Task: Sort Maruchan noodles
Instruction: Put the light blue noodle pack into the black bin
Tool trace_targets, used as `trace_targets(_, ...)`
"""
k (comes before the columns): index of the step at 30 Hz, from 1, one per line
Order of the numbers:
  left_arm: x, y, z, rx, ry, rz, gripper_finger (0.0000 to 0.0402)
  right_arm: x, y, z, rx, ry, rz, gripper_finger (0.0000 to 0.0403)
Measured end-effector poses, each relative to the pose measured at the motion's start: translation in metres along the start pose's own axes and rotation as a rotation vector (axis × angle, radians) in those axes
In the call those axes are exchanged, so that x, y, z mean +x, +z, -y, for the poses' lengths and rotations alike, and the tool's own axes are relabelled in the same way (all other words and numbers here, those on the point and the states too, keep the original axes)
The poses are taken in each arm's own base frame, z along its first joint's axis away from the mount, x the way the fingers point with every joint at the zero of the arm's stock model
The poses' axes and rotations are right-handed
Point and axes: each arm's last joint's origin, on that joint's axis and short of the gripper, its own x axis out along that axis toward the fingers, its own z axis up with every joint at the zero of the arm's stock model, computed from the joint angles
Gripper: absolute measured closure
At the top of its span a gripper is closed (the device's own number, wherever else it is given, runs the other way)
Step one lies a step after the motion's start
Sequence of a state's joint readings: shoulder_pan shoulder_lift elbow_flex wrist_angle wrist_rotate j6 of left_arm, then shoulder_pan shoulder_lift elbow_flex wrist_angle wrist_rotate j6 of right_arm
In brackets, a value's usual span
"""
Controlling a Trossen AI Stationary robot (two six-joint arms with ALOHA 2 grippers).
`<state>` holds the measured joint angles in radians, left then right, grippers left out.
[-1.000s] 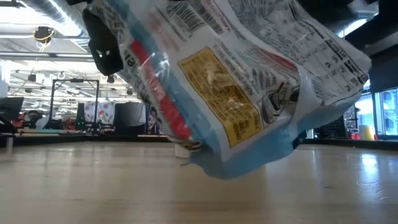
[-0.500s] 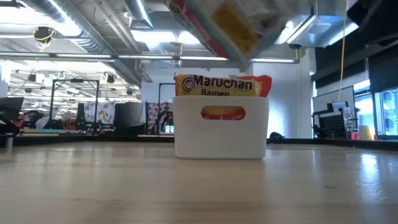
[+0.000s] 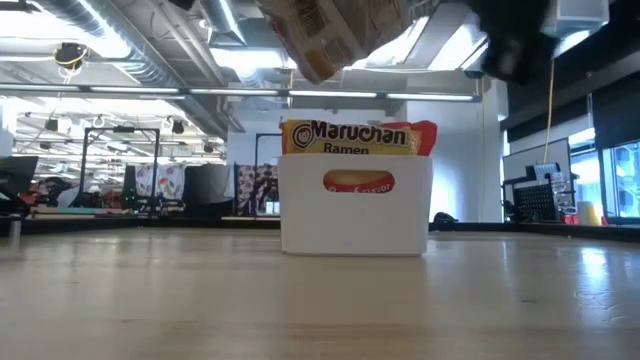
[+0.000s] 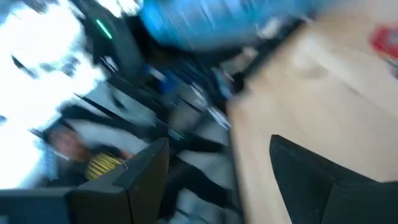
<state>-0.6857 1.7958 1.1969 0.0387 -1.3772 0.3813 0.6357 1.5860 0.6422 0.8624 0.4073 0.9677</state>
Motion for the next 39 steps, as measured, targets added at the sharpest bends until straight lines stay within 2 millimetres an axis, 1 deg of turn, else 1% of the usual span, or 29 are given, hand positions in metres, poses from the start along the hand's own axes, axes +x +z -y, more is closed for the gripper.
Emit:
trace_targets(4,0.006,-0.001,-0.001,0.019,0.018,-0.016,0.0260,0.005,0.025,-0.003,0.119,0.135,0.089,0.0153)
trace_targets(12,0.007,-0.001,-0.002,0.057,0.035,-0.025,0.0259,0.015,0.053,0.018,0.372,0.113,0.124,0.0153)
trace_targets(22,0.002,-0.001,-0.001,0.153,0.019,-0.013,0.0259,0.019,0.077,0.034,0.421,0.095,0.201,0.0153)
trace_targets(26,0.007,-0.001,0.000,0.153,-0.040,0.009,0.0258,0.020,0.079,0.039,0.408,0.068,0.198,0.0157)
trace_targets(28,0.008,-0.001,0.000,0.150,-0.051,0.011,0.0257,0.020,0.079,0.040,0.388,0.055,0.196,0.0171)
trace_targets(30,0.008,-0.001,0.000,0.116,-0.034,0.004,0.0256,0.020,0.079,0.040,0.379,0.052,0.198,0.0196)
trace_targets(34,0.005,-0.001,-0.001,0.082,0.037,-0.025,0.0256,0.020,0.080,0.039,0.359,0.057,0.214,0.0266)
trace_targets(39,-0.001,-0.001,-0.001,0.121,0.062,-0.027,0.0256,0.020,0.081,0.036,0.309,0.092,0.205,0.0347)
